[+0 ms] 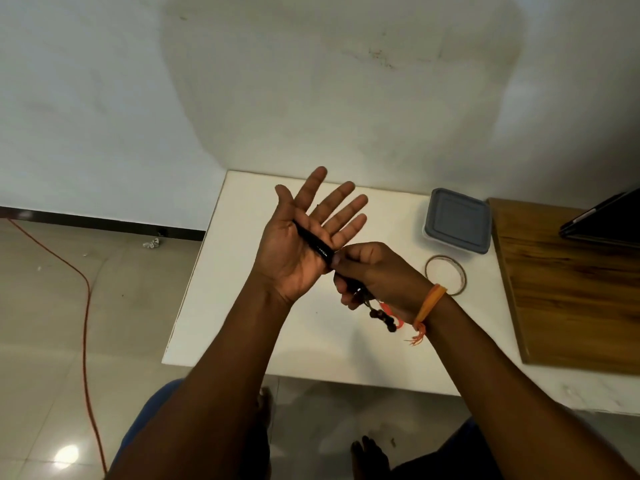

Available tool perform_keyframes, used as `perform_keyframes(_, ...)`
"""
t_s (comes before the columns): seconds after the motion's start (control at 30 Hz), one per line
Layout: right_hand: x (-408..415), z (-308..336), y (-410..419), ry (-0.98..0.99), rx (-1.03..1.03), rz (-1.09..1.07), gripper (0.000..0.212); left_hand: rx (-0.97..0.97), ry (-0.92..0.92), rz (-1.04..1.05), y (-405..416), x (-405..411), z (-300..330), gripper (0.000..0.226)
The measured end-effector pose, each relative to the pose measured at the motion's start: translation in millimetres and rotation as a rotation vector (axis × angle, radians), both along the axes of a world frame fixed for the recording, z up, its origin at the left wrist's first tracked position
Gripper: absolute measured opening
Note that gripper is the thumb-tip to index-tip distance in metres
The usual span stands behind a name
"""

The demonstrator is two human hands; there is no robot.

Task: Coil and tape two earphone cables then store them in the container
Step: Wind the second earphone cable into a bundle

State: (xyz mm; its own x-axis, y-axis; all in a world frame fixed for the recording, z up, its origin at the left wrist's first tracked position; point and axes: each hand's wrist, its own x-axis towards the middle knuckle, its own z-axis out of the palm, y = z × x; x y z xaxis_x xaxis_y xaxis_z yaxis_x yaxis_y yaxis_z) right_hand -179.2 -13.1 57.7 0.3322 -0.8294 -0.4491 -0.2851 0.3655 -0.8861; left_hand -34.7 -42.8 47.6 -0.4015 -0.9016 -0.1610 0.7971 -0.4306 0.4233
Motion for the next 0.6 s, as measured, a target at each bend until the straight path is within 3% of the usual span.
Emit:
perform_keyframes(0.17,2,0,-1,0.112,0.009,0.048,0.022,-0.009,-0.191,0.128,-7,6,-2,0.061)
perform_keyframes(0.3,-2,0,-2,0.39,-0.164,0.175,0.018,-0.072,-0.658,0.124,-4,1,-1,0.056)
perform_keyframes(0.43,-9,2,-5,0.476,-0.264,0.255,0.014,-0.254,-1.061,0.06,4,-9,-14,0.052)
perform_keyframes(0.5,-12,1,-6,0.533,-0.369,0.27,0.013,-0.28,-1.129,-0.002,6,-11,-18,0.042)
perform_keyframes(0.6,-16,-3,-4,0.607,-0.559,0.269,0.01,-0.241,-1.142,-0.147,12,-14,-12,0.045)
